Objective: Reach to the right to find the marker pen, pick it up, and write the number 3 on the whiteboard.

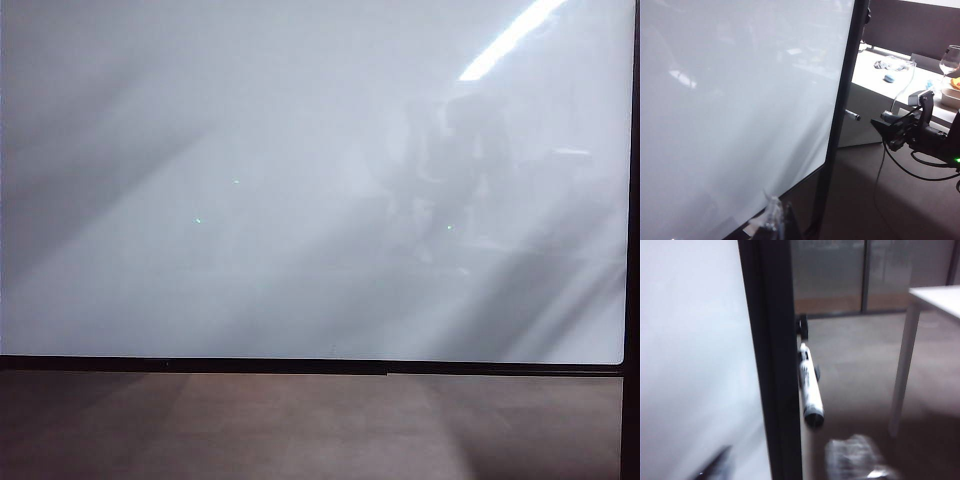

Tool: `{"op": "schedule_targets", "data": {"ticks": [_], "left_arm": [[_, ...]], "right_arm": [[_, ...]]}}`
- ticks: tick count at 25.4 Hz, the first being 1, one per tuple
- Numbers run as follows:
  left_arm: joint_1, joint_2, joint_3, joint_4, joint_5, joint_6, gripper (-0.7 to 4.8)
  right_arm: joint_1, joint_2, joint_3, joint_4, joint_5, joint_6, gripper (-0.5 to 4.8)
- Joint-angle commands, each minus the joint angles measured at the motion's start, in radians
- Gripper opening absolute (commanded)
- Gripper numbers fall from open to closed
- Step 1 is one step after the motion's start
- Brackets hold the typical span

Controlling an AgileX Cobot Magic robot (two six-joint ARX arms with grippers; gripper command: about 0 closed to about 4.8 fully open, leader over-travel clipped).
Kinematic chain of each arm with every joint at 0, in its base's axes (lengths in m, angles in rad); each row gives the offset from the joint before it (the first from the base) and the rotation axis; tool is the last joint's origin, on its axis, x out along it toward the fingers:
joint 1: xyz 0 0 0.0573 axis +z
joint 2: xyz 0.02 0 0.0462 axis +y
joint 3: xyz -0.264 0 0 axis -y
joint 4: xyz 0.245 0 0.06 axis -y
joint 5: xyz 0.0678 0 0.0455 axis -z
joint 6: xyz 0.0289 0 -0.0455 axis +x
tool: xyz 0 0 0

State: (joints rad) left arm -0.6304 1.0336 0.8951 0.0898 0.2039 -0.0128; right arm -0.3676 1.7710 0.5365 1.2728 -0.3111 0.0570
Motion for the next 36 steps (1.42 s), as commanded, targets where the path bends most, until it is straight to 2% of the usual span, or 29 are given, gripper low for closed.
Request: {"op": "schedule_targets", "data": {"ticks": [1, 11, 17, 32, 36], "left_arm": [[0.002, 0.0, 0.003, 0.04, -0.028, 0.019, -0.06], [0.002, 0.009, 0.003, 0.066, -0.027, 0.032, -0.06], [0.002, 0.009, 0.003, 0.071, -0.027, 0.032, -0.06], [0.002, 0.01, 0.003, 0.076, -0.027, 0.032, -0.06], [0.002, 0.01, 0.003, 0.076, -0.027, 0.032, -0.06]], "right_arm": [[-0.005, 0.05, 0.081, 0.017, -0.052, -0.008, 2.65], [-0.004, 0.197, 0.291, -0.019, -0.116, -0.008, 2.65], [-0.003, 0.264, 0.359, -0.024, -0.113, -0.008, 2.65], [-0.011, 0.296, 0.378, -0.042, -0.113, -0.012, 2.65], [-0.017, 0.296, 0.381, -0.042, -0.14, -0.013, 2.65]]}}
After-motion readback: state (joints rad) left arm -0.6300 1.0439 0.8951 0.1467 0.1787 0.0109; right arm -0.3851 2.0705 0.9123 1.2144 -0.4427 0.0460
